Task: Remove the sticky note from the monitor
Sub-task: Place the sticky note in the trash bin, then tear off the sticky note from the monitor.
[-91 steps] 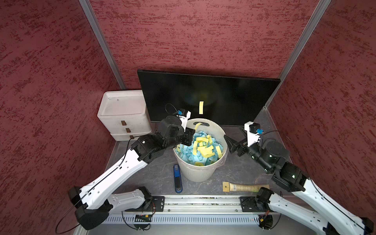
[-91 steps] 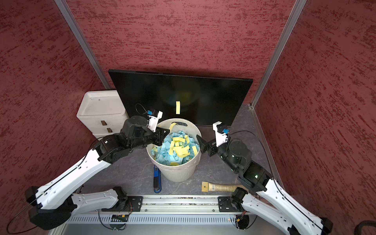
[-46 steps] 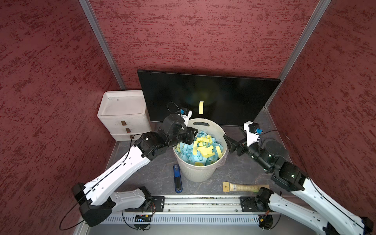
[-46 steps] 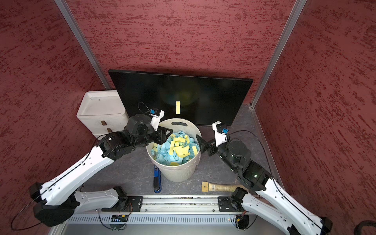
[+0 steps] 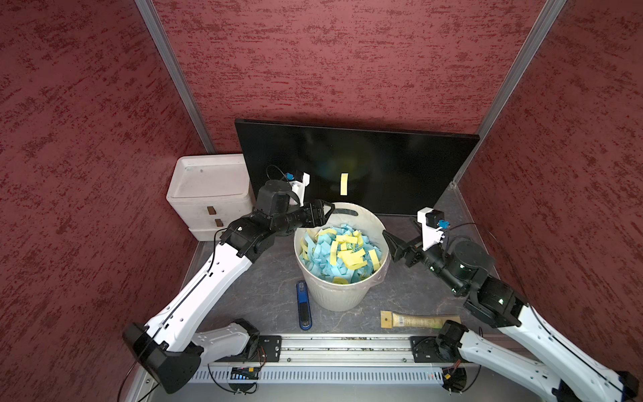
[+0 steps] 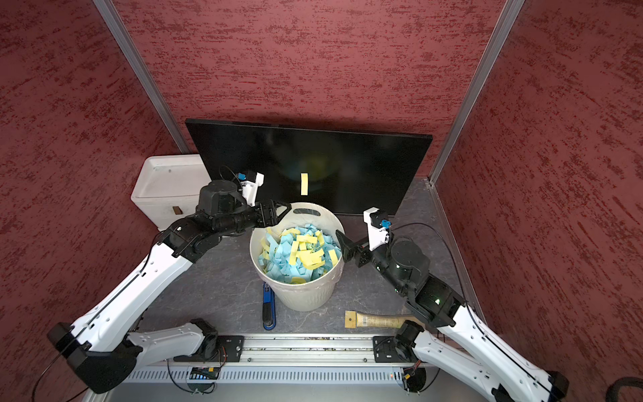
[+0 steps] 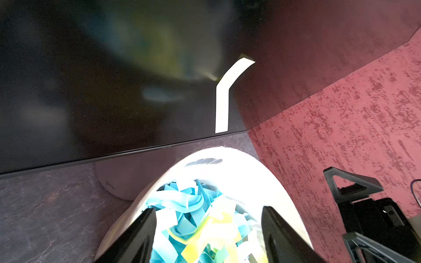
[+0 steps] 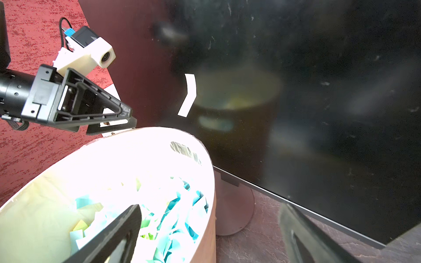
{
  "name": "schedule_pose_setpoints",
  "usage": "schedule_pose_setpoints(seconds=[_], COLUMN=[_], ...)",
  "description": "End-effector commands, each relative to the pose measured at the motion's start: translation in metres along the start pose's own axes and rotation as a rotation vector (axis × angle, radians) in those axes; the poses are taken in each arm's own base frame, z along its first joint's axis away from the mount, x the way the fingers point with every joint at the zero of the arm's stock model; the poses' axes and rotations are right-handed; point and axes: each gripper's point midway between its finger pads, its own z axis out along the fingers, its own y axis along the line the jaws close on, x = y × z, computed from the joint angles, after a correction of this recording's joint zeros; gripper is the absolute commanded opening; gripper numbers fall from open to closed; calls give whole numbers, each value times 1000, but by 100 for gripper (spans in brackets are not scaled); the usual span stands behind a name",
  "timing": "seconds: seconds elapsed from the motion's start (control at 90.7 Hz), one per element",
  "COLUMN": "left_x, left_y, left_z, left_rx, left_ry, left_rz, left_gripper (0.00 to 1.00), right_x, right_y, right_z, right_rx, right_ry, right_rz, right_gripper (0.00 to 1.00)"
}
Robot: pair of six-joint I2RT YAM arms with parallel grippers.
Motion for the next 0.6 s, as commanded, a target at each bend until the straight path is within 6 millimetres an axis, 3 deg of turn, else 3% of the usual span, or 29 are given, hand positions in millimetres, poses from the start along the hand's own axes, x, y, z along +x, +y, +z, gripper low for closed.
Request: schedule_pose_setpoints(seconds=[0.0,0.242,0.584], left_x=[-11,-23,-34], left_y=[-19,-18,-18], left_z=[3,19,42], left_rx=[106,101,102], left_ry=[-12,-16,-33], left_rz=[-24,-37,-43], left_gripper=[82,85,78], right_x=[-4,-3,0], right_y=[-3,-3,-7], right_z=[-2,0,-2], right_rx=[17,22,37], right_ry=[-28,-29,-33], right_rz=[-6,-7,-18], right_gripper=[98,99,98])
